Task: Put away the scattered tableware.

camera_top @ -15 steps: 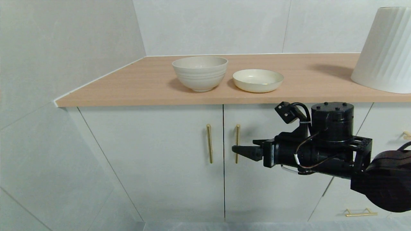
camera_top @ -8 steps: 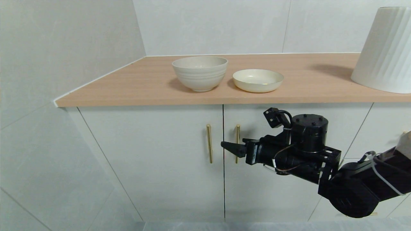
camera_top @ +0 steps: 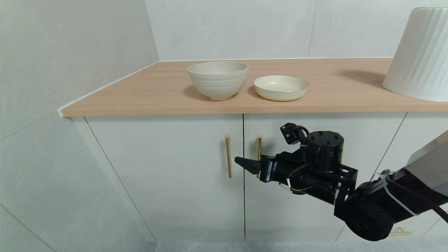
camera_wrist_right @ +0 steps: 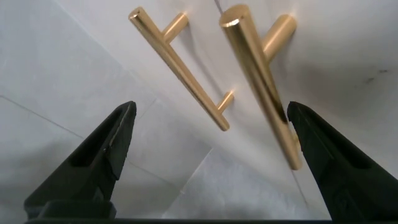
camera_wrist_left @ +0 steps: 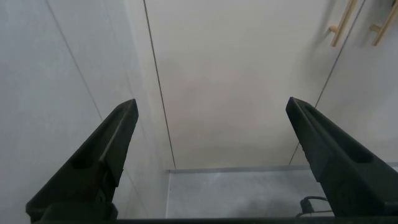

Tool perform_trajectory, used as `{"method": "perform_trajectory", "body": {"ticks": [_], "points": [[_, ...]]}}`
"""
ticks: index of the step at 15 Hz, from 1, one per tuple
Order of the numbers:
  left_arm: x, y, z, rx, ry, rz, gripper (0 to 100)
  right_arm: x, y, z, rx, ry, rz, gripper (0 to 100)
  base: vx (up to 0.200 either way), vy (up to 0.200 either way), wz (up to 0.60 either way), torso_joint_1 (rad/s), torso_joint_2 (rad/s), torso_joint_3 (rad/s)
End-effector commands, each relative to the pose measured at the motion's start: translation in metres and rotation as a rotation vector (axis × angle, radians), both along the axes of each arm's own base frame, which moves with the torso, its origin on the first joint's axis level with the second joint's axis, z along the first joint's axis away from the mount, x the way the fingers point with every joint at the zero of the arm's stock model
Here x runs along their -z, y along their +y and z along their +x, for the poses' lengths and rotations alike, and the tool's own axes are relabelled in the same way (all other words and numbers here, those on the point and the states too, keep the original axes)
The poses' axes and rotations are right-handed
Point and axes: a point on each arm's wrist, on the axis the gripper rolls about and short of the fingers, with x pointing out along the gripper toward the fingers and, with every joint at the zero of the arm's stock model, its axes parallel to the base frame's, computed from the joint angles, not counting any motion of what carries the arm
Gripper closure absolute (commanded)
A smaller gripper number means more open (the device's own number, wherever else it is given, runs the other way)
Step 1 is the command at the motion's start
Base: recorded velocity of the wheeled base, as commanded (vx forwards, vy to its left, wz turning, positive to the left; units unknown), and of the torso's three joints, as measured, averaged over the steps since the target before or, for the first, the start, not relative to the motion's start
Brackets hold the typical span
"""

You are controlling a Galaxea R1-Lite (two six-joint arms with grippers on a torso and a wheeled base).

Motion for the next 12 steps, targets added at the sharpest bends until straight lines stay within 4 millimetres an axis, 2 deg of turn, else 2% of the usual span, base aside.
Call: {"method": "perform_trajectory", "body": {"ticks": [1, 12], "points": [[0.0, 0.0, 0.0, 0.0, 0.001, 0.0, 0, -0.002, 0.001, -0.004, -0.013, 0.007, 0.004, 0, 0.0, 0.0, 0.0, 0.0, 0.0, 0.0], [0.0, 0.0, 0.0, 0.0, 0.001, 0.0, 0, -0.011, -0.013, -0.027, -0.166, 0.04, 0.021, 0, 0.0, 0.0, 0.0, 0.0, 0.0, 0.0]]}}
